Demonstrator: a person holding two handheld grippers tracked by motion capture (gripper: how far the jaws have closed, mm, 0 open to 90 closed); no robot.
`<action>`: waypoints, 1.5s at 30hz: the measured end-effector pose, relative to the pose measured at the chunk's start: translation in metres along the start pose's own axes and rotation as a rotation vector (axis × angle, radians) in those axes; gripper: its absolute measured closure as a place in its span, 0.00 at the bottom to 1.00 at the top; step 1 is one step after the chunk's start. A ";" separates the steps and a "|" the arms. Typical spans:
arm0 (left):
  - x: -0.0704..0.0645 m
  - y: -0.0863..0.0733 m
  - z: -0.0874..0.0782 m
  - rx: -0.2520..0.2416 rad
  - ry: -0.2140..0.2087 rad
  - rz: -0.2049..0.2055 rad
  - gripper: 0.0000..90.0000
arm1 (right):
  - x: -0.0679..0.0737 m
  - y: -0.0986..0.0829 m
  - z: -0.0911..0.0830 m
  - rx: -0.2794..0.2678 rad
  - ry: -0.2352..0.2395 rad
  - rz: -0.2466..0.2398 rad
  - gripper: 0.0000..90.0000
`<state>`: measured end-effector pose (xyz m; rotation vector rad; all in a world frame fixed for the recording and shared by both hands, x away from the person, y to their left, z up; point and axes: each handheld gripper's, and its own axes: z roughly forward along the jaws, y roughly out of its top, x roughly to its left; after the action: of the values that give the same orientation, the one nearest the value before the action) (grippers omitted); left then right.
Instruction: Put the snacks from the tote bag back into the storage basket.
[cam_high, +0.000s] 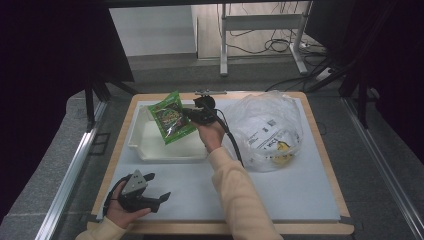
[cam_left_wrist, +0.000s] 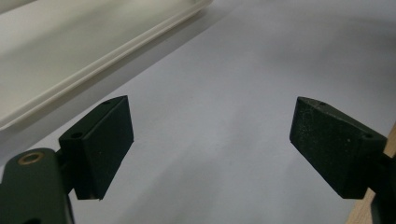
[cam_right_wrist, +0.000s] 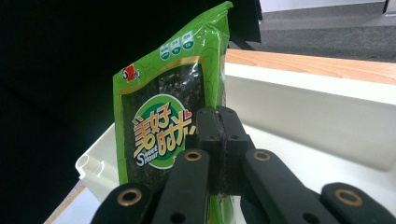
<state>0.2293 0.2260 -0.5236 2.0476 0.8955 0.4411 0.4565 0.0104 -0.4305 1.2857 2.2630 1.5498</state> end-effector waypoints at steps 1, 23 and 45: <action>0.000 0.000 0.000 0.000 0.000 -0.001 0.15 | 0.001 0.000 0.002 0.002 0.000 -0.001 0.99; 0.001 0.000 -0.002 -0.012 -0.005 -0.007 0.15 | 0.008 -0.011 0.035 0.033 -0.041 0.018 0.99; 0.002 0.001 -0.004 -0.022 -0.005 -0.010 0.15 | 0.022 -0.033 0.076 0.062 -0.130 0.082 0.99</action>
<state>0.2291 0.2294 -0.5207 2.0226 0.8936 0.4383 0.4629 0.0759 -0.4850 1.4672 2.2209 1.3862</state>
